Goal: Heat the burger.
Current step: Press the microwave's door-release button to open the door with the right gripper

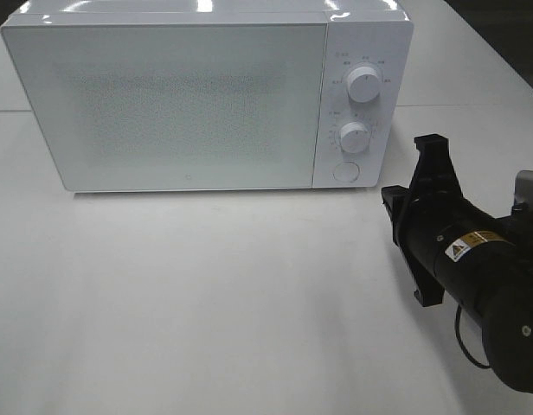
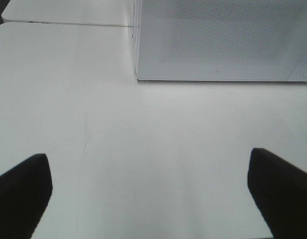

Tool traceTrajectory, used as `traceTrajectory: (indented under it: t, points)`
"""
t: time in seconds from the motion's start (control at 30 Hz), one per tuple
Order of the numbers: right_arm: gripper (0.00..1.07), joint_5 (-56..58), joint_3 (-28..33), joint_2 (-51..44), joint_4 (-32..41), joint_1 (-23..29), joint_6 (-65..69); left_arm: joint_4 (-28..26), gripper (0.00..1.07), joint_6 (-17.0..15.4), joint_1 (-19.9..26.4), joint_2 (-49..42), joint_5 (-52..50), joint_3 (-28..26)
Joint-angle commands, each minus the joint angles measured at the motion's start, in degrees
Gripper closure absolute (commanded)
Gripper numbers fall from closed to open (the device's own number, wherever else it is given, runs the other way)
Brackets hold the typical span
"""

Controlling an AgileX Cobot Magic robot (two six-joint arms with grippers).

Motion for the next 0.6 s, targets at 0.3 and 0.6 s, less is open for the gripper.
traceTrajectory:
  t: [0.3,0.6]
  points:
    - [1.07,0.23,-4.76,7.33,0.34,0.06,2.52,-0.23,0.07,0.00,-0.06,-1.03,-0.46,0.11]
    - [1.07,0.29,-8.59,11.29,0.34,0.06,2.92,-0.11,0.07,0.00,-0.06,-1.03,-0.46,0.11]
